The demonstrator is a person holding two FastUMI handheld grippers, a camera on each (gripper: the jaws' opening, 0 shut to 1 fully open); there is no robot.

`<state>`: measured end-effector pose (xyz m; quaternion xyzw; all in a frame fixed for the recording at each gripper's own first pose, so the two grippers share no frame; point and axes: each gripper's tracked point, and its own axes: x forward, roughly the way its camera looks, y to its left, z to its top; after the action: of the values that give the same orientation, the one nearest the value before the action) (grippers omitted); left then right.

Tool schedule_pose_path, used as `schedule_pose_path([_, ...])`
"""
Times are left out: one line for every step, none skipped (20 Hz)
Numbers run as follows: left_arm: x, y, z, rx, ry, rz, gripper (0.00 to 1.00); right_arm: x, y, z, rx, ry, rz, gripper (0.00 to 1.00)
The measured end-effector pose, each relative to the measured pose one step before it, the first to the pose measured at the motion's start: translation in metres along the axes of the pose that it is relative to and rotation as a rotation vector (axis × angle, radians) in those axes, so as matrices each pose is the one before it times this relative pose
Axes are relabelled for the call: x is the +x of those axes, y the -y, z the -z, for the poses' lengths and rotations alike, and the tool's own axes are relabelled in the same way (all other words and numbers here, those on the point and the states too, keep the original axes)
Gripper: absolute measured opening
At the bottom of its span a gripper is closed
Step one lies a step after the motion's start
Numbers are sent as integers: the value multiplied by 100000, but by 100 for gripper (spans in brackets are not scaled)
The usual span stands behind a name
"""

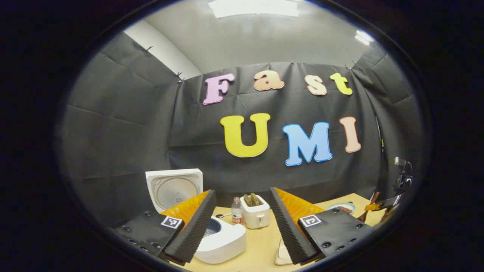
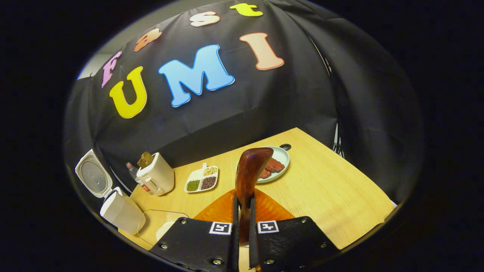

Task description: Close the left gripper, press the button to open the rice cooker; take a wooden spoon from the chopstick holder with the right hand, scoop a spoonful of rice and pour it into the rice cooker, then put the wooden spoon back into the chopstick holder.

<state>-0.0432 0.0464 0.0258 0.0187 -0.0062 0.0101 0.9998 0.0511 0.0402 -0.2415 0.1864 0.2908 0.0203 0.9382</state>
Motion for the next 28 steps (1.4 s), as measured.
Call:
schedule_pose_path([-147,-158,-6,100,-187,-544,96,164,6,573,1063,-1534,-314,11])
schedule_pose_path([-71,31,121,-132,-243,-223,97,119,-10,557,1354,-1496,-250,11])
schedule_pose_path([-28,-51,43,-306,-267,-176,97,50,164,221,1039,-497,233,11])
schedule_pose_path([-18,-55,34,-273,-146,-136,96,162,360,404,939,-1086,430,11])
schedule_pose_path([40,-24,31,-191,-48,-37,96,86,170,389,1356,-1667,-186,11])
schedule_pose_path([-21,59,95,-136,14,47,99,-26,336,-44,1503,1238,349,11])
schedule_pose_path([69,135,106,-182,-352,262,96,-94,106,43,1397,-990,-451,11])
schedule_pose_path([82,178,171,-308,-358,259,99,-213,85,423,937,-1331,-533,11])
schedule_pose_path([34,85,-35,-502,41,365,96,-42,420,728,-301,-2129,440,14])
schedule_pose_path([207,90,106,-479,83,288,96,-74,190,73,-493,499,-147,14])
schedule_pose_path([150,111,35,-368,27,332,96,-329,-146,113,-313,933,73,15])
schedule_pose_path([173,76,157,-193,-36,424,97,-367,60,-321,-375,1147,-352,17])
schedule_pose_path([224,49,65,26,-84,367,97,-613,79,-358,-1473,1041,70,33])
schedule_pose_path([228,-13,43,117,41,165,97,-466,284,-510,-2606,1819,1218,46])
schedule_pose_path([283,-126,-51,-24,102,-150,96,-483,467,-951,-3764,3199,2074,70])
schedule_pose_path([265,-220,2,-291,161,-111,97,-782,530,-971,-4282,3922,3091,76])
schedule_pose_path([356,-223,-82,-198,120,-292,97,-541,572,-1327,-4463,4290,3386,98])
schedule_pose_path([273,-469,80,231,-57,-762,97,-902,375,-1337,-3873,4199,2563,98])
schedule_pose_path([436,-519,-58,724,-135,-1086,99,-792,201,-1320,-3109,3697,1689,98])
schedule_pose_path([588,-543,-62,868,91,-856,97,-890,-56,-1290,-2518,3418,415,98])
schedule_pose_path([689,-513,-249,897,571,-450,97,-668,-77,-1070,-1232,2574,492,98])
schedule_pose_path([697,-783,-487,1060,958,-1180,97,-693,-69,-1165,-535,2452,80,98])
schedule_pose_path([767,-821,-609,1083,1456,-1480,99,-709,-327,-1095,-82,2349,-472,98])
schedule_pose_path([812,-974,-554,855,1726,-2037,98,-625,-281,-828,36,2302,-222,98])
schedule_pose_path([948,-991,-646,811,1399,-2014,98,-520,-269,-834,-288,1958,-109,97])
schedule_pose_path([899,-1053,-288,865,728,-2106,98,-415,-137,-548,-256,1656,296,97])
schedule_pose_path([1154,-1019,-143,947,82,-2275,98,-359,-399,-541,-230,1235,-381,98])
schedule_pose_path([1062,-968,-175,641,-85,-2172,98,-305,-420,-476,-419,1182,-407,98])
